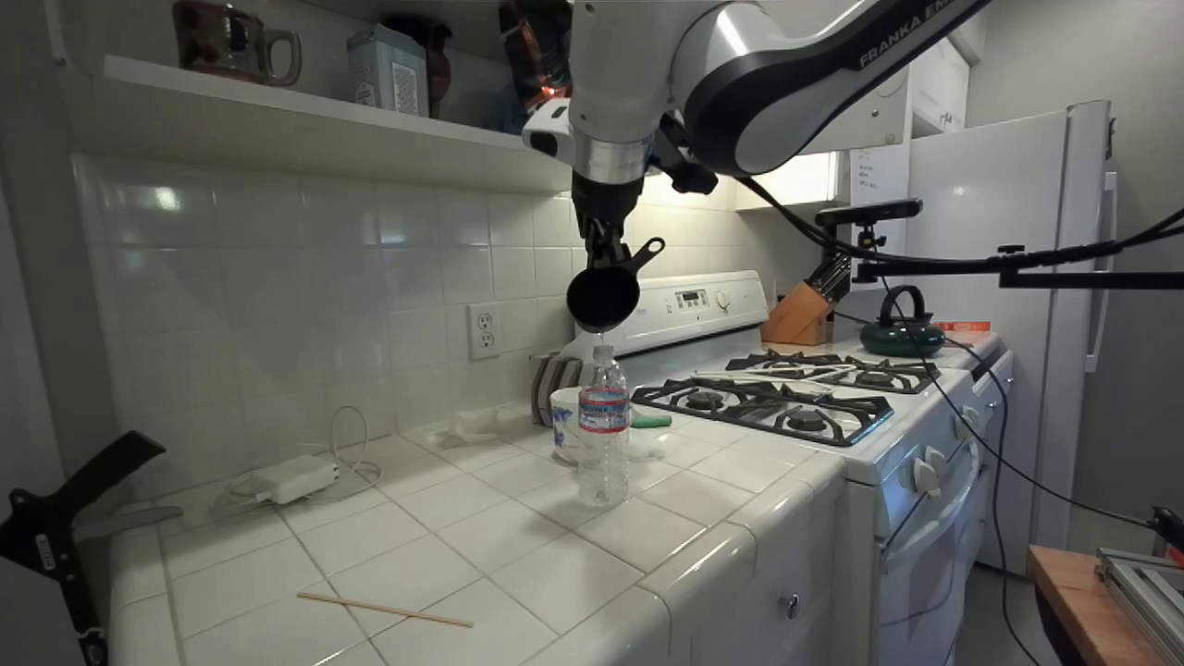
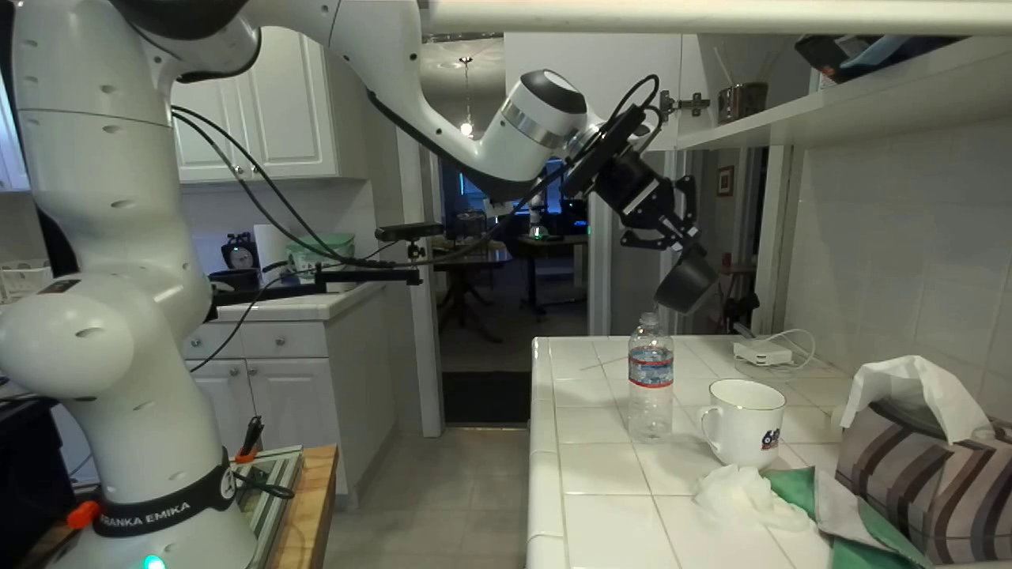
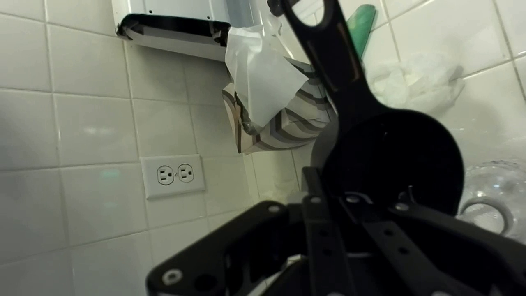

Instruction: Pour the contents in the black pot inside the water bottle

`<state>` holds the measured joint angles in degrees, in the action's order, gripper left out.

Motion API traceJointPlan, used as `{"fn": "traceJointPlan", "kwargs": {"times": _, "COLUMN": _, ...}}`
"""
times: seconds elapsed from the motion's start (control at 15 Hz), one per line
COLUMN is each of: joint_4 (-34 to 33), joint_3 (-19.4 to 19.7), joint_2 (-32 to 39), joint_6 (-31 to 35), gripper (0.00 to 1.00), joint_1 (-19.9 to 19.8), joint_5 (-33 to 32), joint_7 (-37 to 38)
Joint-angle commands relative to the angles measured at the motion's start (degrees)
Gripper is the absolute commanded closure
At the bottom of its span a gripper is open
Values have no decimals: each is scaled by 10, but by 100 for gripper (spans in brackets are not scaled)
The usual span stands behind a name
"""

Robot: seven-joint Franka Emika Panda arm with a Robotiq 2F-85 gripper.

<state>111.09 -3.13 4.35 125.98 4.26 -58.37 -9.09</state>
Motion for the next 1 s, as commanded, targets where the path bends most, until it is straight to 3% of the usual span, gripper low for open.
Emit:
{"fn": "traceJointPlan", "kwargs": {"times": 0.0, "joint_4": 23, "joint_3": -3, "joint_2": -20, "joint_6": 4, "gripper": 99, "joint_1": 2, "joint_5": -35, "joint_7": 27}}
{"fn": "traceJointPlan", "kwargs": {"times": 0.93, "joint_4": 41, "joint_3": -14, "joint_2": -28, "joint_6": -3, "gripper": 99, "joint_1": 9, "joint_5": -81, "joint_7": 62}}
